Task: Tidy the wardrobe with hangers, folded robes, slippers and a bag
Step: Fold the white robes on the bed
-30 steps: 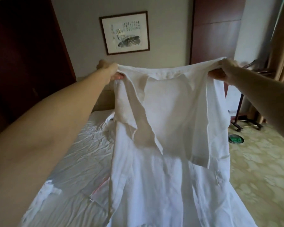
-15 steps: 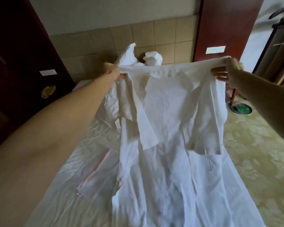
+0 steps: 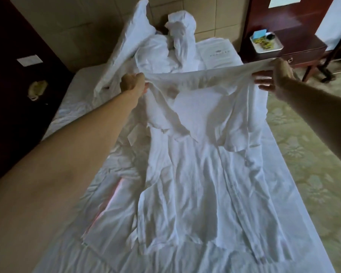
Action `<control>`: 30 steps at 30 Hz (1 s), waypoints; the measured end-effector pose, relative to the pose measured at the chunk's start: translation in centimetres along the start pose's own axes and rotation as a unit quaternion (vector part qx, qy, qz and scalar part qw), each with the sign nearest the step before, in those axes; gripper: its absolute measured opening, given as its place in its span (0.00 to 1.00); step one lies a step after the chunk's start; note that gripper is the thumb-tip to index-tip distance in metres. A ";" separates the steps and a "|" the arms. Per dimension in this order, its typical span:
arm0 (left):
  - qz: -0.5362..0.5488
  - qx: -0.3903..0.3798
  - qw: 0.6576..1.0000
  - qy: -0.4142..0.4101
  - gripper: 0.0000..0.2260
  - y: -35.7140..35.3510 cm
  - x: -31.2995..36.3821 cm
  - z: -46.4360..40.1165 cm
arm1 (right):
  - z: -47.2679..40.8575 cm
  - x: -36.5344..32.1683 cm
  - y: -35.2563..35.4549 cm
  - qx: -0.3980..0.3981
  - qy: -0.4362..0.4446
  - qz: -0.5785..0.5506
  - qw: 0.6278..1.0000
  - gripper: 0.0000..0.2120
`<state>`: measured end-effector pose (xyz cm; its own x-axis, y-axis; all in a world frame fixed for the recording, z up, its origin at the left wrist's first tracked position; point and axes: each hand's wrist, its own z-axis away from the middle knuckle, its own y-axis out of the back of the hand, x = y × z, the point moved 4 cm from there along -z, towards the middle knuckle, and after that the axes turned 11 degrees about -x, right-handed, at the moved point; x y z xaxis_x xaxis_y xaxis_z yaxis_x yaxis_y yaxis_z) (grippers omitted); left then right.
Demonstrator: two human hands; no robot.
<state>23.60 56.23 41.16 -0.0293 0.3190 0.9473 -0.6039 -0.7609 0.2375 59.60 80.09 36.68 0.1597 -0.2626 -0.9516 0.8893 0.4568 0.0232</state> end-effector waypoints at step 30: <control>0.028 0.140 0.960 0.241 0.04 3.8 -43.0 19.4 | 20.9 41.3 0.0 0.182 -0.199 -0.131 0.954 0.04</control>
<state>38.05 28.69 5.51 -0.4619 0.4468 0.7662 -0.3557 -0.8846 0.3015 75.16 51.48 3.79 -0.0032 -0.6617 -0.7498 0.9994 0.0247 -0.0261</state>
